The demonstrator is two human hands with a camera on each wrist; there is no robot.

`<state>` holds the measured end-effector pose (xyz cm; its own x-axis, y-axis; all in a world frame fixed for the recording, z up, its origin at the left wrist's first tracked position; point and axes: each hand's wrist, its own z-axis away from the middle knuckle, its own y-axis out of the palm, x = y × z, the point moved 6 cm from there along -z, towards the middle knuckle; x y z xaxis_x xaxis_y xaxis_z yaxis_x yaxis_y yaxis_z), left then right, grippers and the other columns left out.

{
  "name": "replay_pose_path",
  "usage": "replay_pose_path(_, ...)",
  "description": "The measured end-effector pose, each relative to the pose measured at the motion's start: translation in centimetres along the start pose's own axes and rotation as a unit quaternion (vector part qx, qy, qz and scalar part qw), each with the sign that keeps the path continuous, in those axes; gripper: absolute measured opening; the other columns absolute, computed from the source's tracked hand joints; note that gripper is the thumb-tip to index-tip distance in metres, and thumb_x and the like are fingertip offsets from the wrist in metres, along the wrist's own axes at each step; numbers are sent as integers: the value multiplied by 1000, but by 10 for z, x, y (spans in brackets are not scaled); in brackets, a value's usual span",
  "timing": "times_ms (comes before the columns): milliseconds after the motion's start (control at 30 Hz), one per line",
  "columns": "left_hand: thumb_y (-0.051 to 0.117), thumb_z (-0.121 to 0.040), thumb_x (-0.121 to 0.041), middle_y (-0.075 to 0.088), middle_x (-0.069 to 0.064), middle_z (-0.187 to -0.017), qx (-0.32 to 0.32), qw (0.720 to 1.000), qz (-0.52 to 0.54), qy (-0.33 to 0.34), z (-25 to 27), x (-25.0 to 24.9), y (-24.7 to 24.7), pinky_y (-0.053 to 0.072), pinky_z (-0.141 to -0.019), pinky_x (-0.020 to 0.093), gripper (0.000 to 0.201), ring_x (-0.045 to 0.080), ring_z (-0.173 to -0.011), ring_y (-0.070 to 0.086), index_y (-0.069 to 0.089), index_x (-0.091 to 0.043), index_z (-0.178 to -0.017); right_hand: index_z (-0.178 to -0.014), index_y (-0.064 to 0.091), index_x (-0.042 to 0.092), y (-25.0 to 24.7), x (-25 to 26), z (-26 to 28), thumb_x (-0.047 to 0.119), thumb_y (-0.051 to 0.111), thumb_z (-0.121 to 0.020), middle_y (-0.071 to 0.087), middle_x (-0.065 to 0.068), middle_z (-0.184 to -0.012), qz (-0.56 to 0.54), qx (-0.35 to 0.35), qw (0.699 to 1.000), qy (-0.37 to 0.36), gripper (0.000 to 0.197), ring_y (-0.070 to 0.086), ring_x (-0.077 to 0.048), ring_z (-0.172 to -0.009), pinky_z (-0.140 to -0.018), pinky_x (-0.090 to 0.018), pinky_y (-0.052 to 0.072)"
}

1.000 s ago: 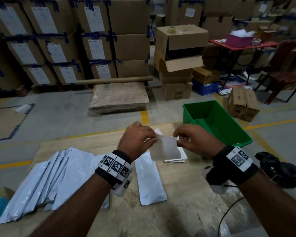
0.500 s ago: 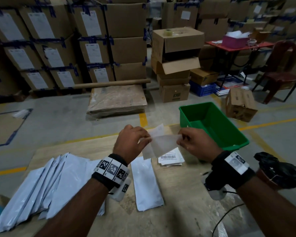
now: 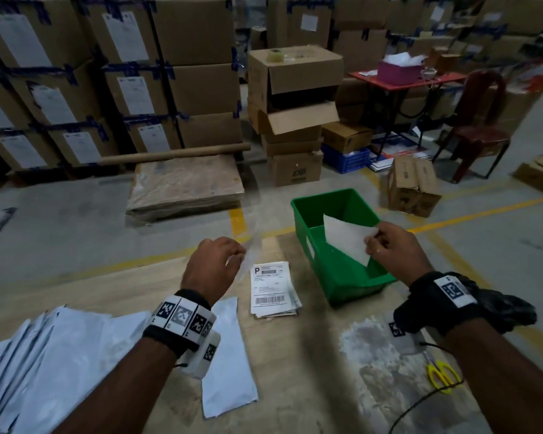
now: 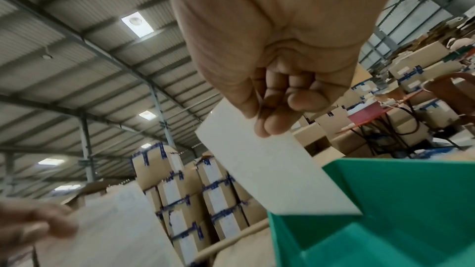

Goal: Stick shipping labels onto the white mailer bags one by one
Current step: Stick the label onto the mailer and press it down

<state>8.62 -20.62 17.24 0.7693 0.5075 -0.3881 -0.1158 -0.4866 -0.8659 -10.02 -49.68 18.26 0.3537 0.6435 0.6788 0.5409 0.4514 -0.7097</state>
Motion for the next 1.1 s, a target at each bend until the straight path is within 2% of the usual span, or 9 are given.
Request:
replay_pose_path(133,49,-87,-27,71,-2,-99,10,1000,-3,9,-7,-9,21,39,-77,34,26,26,-86,63,73,-19,-93,-84,62,7,21,-25,-6,14,59,-89,65,-15,-73,73,1,997,15,9,61,-33,-71,-60,-34,43)
replay_pose_path(267,49,-86,-26,71,-2,-97,-3,1000,-5,17,-8,-15,23,37,-76,31,26,25,-83,63,73,-18,-92,-94,66,10,63,-54,0,18,55,-89,69,-17,-97,177,142,973,50,14,64,-34,-92,-73,-34,47)
replay_pose_path(367,50,-86,-24,71,-2,-94,-18,999,1,28,-4,-18,16,30,-73,25,25,18,-78,59,73,-16,-89,-115,59,9,71,-65,6,19,56,-89,63,-16,-116,231,224,943,89,28,60,-34,-104,-87,-38,51)
replay_pose_path(467,44,-87,-31,71,-2,-93,-19,999,7,42,1,-20,14,27,-70,25,32,15,-78,58,73,-17,-89,-122,48,9,66,-58,2,17,54,-87,60,-17,-117,264,226,934,80,36,59,-34,-106,-87,-40,50)
replay_pose_path(567,42,-88,-34,71,-4,-93,-14,999,6,52,5,-23,11,30,-73,25,35,17,-84,63,72,-18,-88,-128,46,14,69,-28,-3,16,52,-87,64,-18,-110,221,207,953,22,42,61,-33,-101,-80,-36,47)
replay_pose_path(767,43,-91,-33,71,-7,-95,-12,998,-8,68,18,-27,-2,32,-76,24,32,13,-85,59,72,-20,-91,-125,54,13,115,65,11,24,67,-85,52,-2,-113,33,220,958,-180,43,50,-11,-96,-83,-22,36)
replay_pose_path(933,42,-93,-34,71,-7,-98,0,997,-14,77,34,-22,-18,36,-79,30,33,16,-88,63,71,-20,-94,-80,48,15,130,105,24,22,70,-82,55,-2,-84,-7,188,957,-222,22,49,-20,-80,-70,-34,39)
replay_pose_path(1000,42,-92,-35,71,-5,-103,-5,997,-7,80,43,-18,-26,37,-82,30,33,17,-93,63,71,-19,-93,-75,50,9,133,115,29,18,69,-83,57,-6,-75,-20,185,958,-218,22,50,-23,-73,-66,-37,40)
replay_pose_path(1100,45,-88,-35,57,0,-131,-4,998,27,49,59,-5,-38,38,-91,28,28,19,-104,56,70,-23,-90,-75,52,9,143,124,38,20,68,-82,55,-2,-70,-19,197,957,-214,21,49,-19,-66,-63,-37,42)
